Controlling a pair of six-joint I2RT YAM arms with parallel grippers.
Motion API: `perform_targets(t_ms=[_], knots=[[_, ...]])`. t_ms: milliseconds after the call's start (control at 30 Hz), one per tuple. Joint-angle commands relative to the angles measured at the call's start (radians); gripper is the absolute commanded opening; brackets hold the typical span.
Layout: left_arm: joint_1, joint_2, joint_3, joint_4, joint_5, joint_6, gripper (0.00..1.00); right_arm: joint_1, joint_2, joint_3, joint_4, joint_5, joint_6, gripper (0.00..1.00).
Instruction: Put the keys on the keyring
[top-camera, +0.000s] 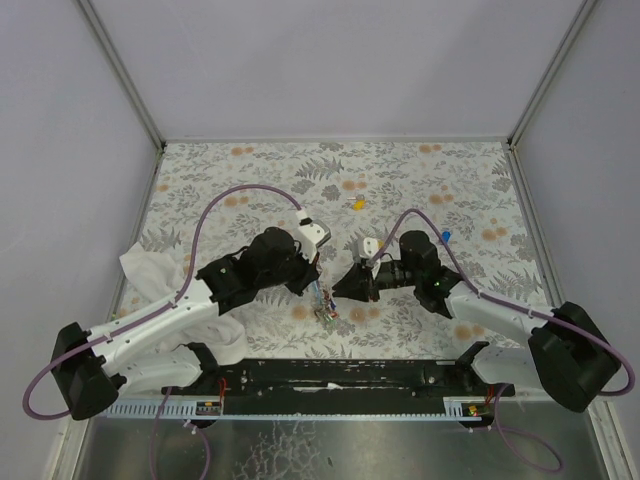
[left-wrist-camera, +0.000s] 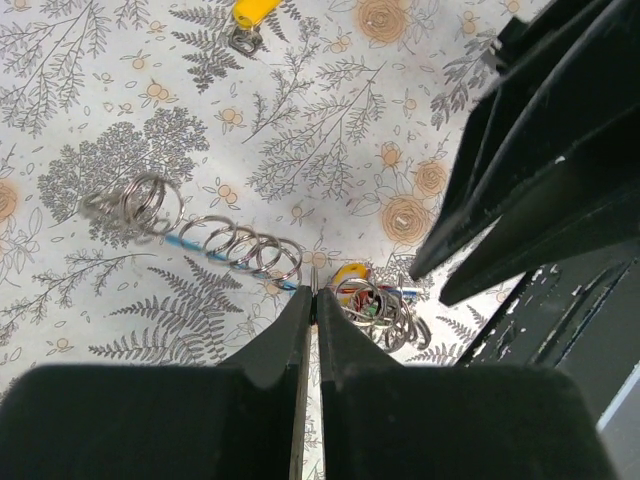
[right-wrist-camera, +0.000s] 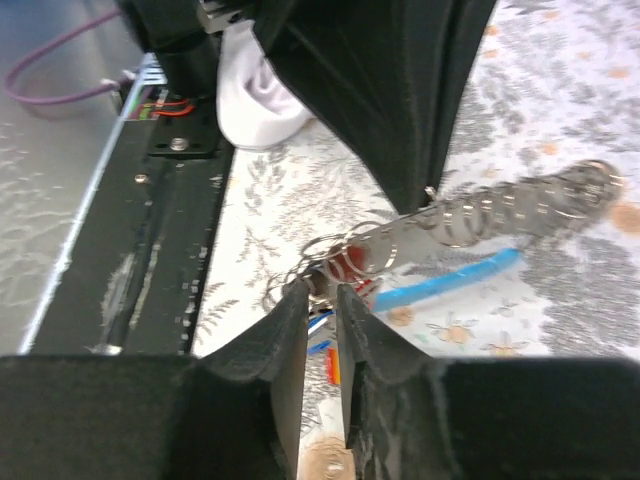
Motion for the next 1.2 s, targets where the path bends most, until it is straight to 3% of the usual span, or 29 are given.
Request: perform_targets(t_ms=[0,233,400,1167], knots=[[-0.003,-0.030,0.004,0.077,0.046,0.036,0.00,0.007,-0.085,-0.015,-0.012,0.146,-0.137,0.28],[-0.002,-0.018,0.045,0.001,0.094,0.092,0.00,0.007,-0.017,0.084,-0.041,0.098,-0.154,0.31],[-0.002,-0.002,0.068,-0.049,0.116,0.115,0.00,0.006,0.017,0.085,0.032,0.071,-0.155,0.32],[-0.004,0.034,0.098,-0.074,0.181,0.132,0.00,0.006,0.123,0.143,0.080,-0.085,-0.127,0.32]])
